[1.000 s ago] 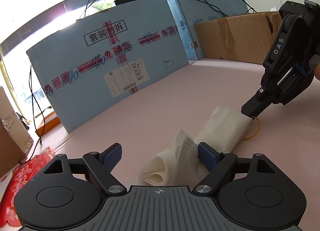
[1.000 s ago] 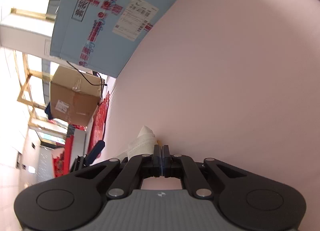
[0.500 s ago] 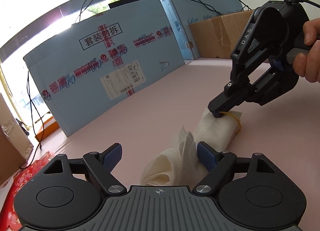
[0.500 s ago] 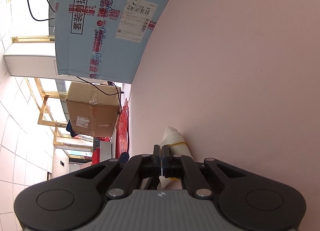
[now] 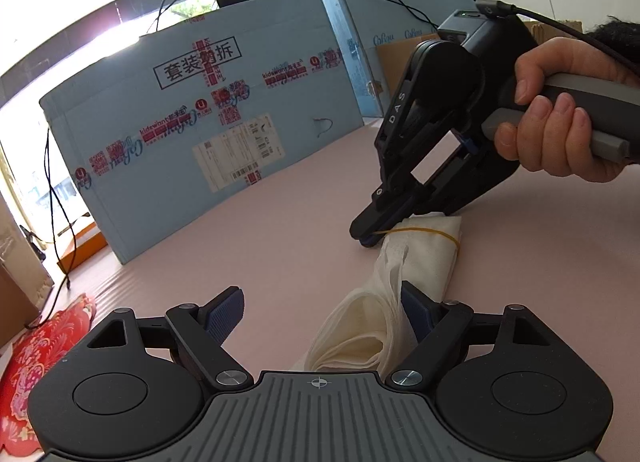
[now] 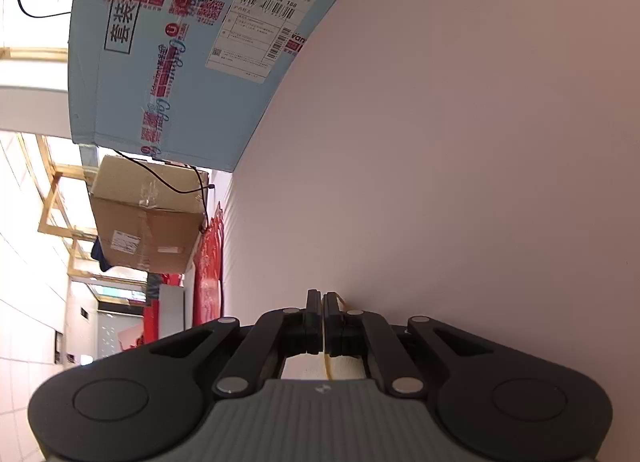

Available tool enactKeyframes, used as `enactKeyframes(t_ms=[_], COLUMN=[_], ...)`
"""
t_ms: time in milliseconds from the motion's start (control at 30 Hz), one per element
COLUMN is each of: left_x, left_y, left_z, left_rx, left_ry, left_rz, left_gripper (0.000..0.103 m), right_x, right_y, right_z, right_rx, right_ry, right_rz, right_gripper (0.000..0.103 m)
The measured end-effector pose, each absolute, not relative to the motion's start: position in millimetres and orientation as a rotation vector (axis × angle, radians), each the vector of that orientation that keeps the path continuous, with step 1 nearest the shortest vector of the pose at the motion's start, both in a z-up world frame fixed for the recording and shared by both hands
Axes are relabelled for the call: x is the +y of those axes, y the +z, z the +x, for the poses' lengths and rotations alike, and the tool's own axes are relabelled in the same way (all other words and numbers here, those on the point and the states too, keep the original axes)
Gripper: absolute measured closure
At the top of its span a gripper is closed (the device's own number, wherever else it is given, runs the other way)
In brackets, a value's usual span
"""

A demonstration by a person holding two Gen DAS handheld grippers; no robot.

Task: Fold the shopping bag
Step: 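Stretch the rubber band around the rolled bag with the right tool while the left tool holds it, then release the yellow rubber band onto the roll with the right tool while the left tool opens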

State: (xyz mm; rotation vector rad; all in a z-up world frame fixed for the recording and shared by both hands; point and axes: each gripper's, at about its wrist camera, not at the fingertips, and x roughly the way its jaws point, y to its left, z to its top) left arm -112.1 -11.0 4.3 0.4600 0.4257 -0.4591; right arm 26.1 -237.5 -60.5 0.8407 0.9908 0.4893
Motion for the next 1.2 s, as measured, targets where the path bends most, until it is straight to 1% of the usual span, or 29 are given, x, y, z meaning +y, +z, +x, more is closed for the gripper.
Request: enactKeyframes(t_ms=[100, 133, 200, 233, 267, 300, 367, 433, 467, 533, 567, 600, 633, 667, 767, 833, 900, 933, 967, 1000, 1033, 1100, 1167, 1200], left_x=[-10.9, -10.7, -10.6, -10.6, -10.8, -10.6, -9.0, -6.3, -6.0, -5.0, -4.4, -3.7, -3.0, -2.2, -0.3, 1.7, 6.0, 8.5, 12.0, 17.0, 24.5, 35.6, 45.6, 47.3], left_y=[3.5, 3.4, 3.5, 3.6, 3.8, 4.1, 4.9, 5.9, 6.0, 7.0, 7.6, 8.1, 8.5, 9.0, 10.9, 13.0, 15.2, 16.4, 17.8, 19.2, 20.4, 21.1, 20.6, 20.3], left_z=[-111.3, -111.2, -111.8, -112.0, -112.2, -112.1, -110.9, -108.8, -108.1, -107.9, -107.8, -107.6, -107.4, -107.1, -107.6, -107.9, -108.4, -109.3, -111.1, -113.3, -115.9, -118.5, -120.1, -119.1], left_rx=[0.430, 0.431, 0.431, 0.431, 0.431, 0.432, 0.437, 0.447, 0.449, 0.450, 0.452, 0.453, 0.455, 0.457, 0.458, 0.460, 0.464, 0.466, 0.467, 0.470, 0.475, 0.483, 0.492, 0.493], left_ry=[-0.464, -0.465, -0.466, -0.466, -0.466, -0.466, -0.468, -0.476, -0.476, -0.479, -0.481, -0.482, -0.483, -0.485, -0.493, -0.497, -0.496, -0.490, -0.481, -0.470, -0.455, -0.445, -0.428, -0.414], left_rz=[0.454, 0.452, 0.450, 0.450, 0.449, 0.446, 0.434, 0.413, 0.411, 0.406, 0.402, 0.398, 0.393, 0.389, 0.377, 0.366, 0.347, 0.340, 0.330, 0.316, 0.294, 0.251, 0.216, 0.217], left_gripper=[0.019, 0.019, 0.019, 0.019, 0.019, 0.019, 0.018, 0.018, 0.017, 0.017, 0.017, 0.017, 0.017, 0.017, 0.017, 0.017, 0.017, 0.017, 0.017, 0.017, 0.017, 0.016, 0.013, 0.012], right_x=[-224.5, -215.5, -193.5, -179.0, -159.4, -151.4, -135.8, -129.2, -131.4, -141.7, -147.4, -152.7, -158.0, -162.0, -178.1, -188.1, -197.4, -198.7, -199.4, -200.1, -203.0, -210.3, -213.3, -213.9], right_y=[-52.2, -45.4, -34.4, -31.6, -23.6, -20.6, -17.6, -17.1, -14.8, -10.4, -5.5, -0.2, 5.2, 13.0, 32.8, 31.9, 22.2, 12.1, 0.9, -10.3, -20.1, -26.2, -26.4, -25.9], right_z=[38.3, 41.4, 41.0, 38.0, 28.8, 24.4, 12.2, -2.5, -7.7, -16.4, -20.6, -24.9, -29.2, -35.3, -47.7, -42.1, -32.0, -25.2, -19.9, -14.9, -13.5, -26.1, -42.2, -50.4], right_rx=[1.052, 1.072, 1.121, 1.158, 1.140, 1.136, 1.174, 1.176, 1.165, 1.151, 1.145, 1.138, 1.131, 1.129, 1.010, 0.941, 0.886, 0.887, 0.907, 0.929, 0.946, 0.923, 0.923, 0.923], right_ry=[0.525, 0.536, 0.583, 0.609, 0.627, 0.636, 0.695, 0.719, 0.712, 0.692, 0.687, 0.683, 0.679, 0.666, 0.644, 0.601, 0.567, 0.569, 0.584, 0.602, 0.631, 0.678, 0.701, 0.709], right_rz=[0.728, 0.661, 0.515, 0.446, 0.317, 0.268, 0.248, 0.243, 0.250, 0.299, 0.312, 0.317, 0.323, 0.294, 0.222, 0.200, 0.169, 0.153, 0.168, 0.190, 0.232, 0.267, 0.282, 0.282], right_gripper=[0.100, 0.097, 0.097, 0.090, 0.087, 0.087, 0.087, 0.075, 0.073, 0.074, 0.073, 0.070, 0.056, 0.049, 0.046, 0.046, 0.049, 0.056, 0.067, 0.073, 0.073, 0.078, 0.082, 0.082])
